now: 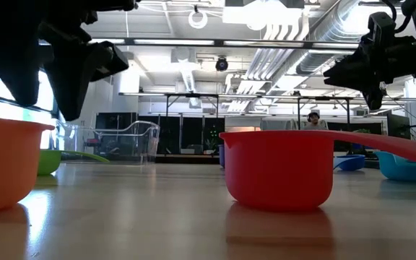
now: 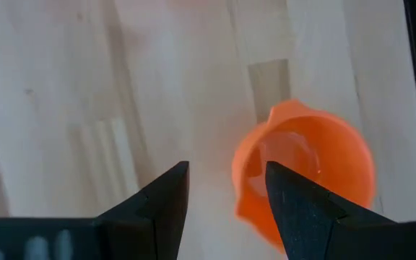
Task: Nest measuring cups in basket
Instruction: Stack the orange measuring cup on top of the violet measuring cup
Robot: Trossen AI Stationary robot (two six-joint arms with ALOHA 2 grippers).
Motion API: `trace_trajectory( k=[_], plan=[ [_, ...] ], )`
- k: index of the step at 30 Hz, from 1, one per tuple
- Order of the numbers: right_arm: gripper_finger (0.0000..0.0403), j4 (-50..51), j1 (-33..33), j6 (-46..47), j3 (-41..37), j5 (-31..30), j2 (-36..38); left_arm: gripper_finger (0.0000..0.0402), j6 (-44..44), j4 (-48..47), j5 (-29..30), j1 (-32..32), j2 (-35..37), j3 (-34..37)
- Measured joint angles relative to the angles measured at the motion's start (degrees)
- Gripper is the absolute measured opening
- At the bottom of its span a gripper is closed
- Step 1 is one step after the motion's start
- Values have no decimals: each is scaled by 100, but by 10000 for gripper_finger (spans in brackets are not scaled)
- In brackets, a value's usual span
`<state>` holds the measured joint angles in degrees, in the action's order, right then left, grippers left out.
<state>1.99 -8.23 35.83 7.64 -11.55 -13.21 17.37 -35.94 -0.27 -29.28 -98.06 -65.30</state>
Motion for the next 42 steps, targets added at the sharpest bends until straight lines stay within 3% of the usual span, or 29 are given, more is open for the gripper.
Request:
trace_trajectory(
  k=[21,25,32,42],
  plan=[
    [69,209,0,-2,0,68,7,167,-102,-13,-74,36,-485,0],
    [69,209,0,-2,0,68,7,130,-101,-11,-76,96,-485,0],
    [69,209,-1,22,0,66,7,17,-157,19,-408,244,-485,0],
    [69,-328,-1,33,0,66,4,5,-98,-29,-519,759,-389,-34]
  ],
)
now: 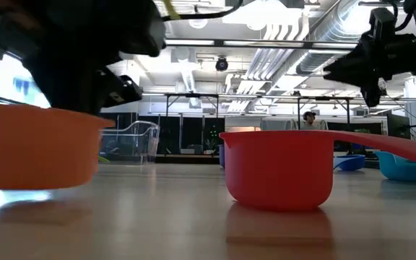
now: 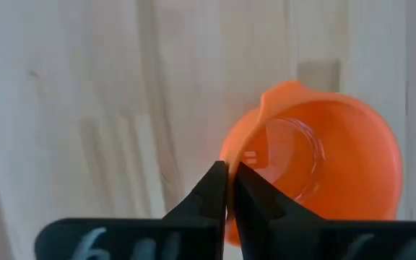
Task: Nest measuring cups in basket
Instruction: Stack the orange measuring cup on top of the violet measuring cup
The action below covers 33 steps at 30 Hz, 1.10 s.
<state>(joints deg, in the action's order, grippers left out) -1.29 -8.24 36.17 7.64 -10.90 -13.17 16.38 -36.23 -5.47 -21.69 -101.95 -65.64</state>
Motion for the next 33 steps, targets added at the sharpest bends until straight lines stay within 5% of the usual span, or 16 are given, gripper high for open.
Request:
trace_trajectory(
  k=[10,17,26,33],
  plan=[
    [69,-1732,1,-522,13,-224,-156,4,-342,-366,32,889,380,-175],
    [69,-1896,1,-1553,544,-527,-577,5,-650,-588,101,1561,463,-307],
    [69,-275,-45,-2717,2296,-1074,-1792,5,-490,-798,188,2238,723,-300],
    [69,1711,-630,-2779,3842,-662,-2948,5,127,-831,321,2515,883,-310]
  ],
)
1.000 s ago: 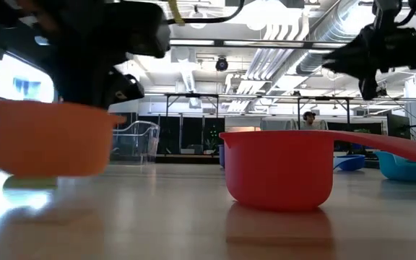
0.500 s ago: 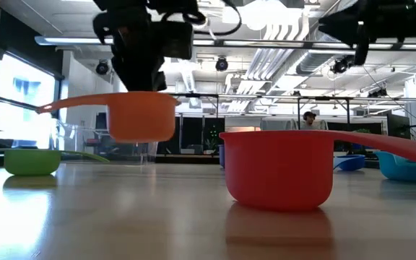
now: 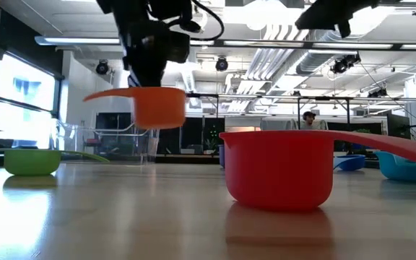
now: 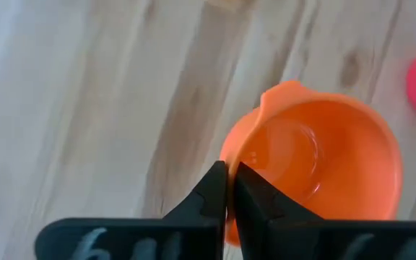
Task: Nest measuring cups in basket
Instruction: Stack the orange measuring cup on top of the violet measuring cup
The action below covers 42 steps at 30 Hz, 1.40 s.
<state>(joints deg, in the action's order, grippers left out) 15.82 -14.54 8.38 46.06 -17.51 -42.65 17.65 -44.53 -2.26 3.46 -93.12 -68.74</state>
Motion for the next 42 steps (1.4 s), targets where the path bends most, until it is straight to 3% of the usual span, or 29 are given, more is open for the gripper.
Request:
trace_trajectory(
  k=[5,10,13,19,25,33,42],
  plan=[
    [69,903,-685,-315,801,1011,-849,5,651,-109,196,85,208,5],
    [69,1229,-1361,-673,1340,2263,-1752,5,1461,-261,390,125,434,12],
    [69,1246,-1653,-947,1579,2707,-2307,5,1896,-278,548,163,560,12],
    [69,1239,-1922,-1494,1967,2810,-3353,5,2766,-356,1068,263,705,12],
    [69,1274,-1963,-1868,2221,2825,-4160,5,3314,-374,1106,413,697,12],
    [75,1264,-1961,-2002,2490,2882,-5015,5,3298,-376,980,563,697,12],
    [128,1247,-1961,-1932,2824,2792,-5833,5,3066,-369,876,914,697,12]
  ],
)
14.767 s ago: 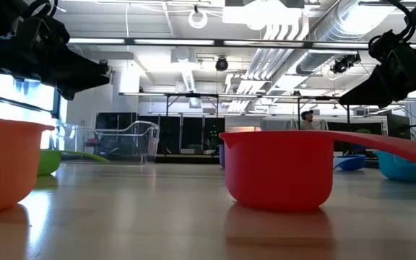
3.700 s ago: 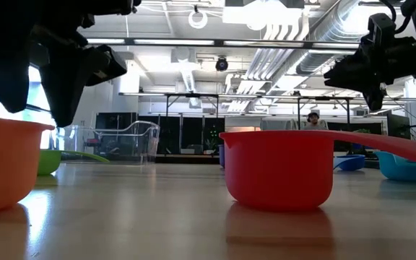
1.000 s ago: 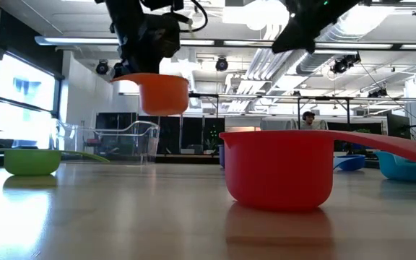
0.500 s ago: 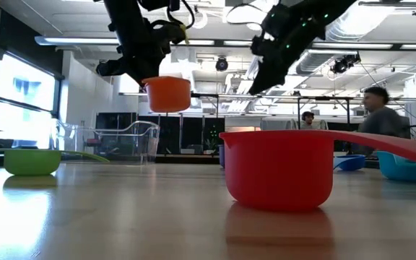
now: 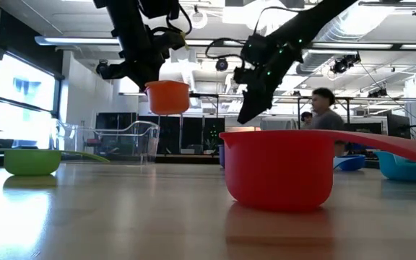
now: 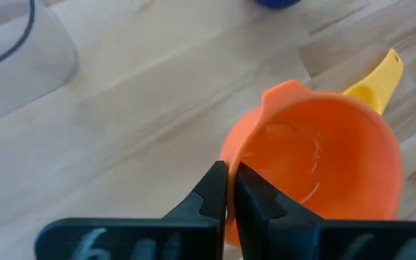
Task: Nest measuring cups in basket
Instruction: Stack the orange measuring cup on top of the violet measuring cup
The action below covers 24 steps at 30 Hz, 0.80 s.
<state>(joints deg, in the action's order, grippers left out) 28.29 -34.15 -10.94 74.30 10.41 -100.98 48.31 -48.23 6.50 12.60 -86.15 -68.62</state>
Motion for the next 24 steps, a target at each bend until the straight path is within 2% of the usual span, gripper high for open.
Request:
trace_trajectory(
  k=[9,24],
  plan=[
    [135,15,-11,-113,36,-135,-557,5,-222,2,-17,243,0,0],
    [135,-61,-96,-88,38,-185,-878,5,-352,58,5,282,-2,0]
  ],
)
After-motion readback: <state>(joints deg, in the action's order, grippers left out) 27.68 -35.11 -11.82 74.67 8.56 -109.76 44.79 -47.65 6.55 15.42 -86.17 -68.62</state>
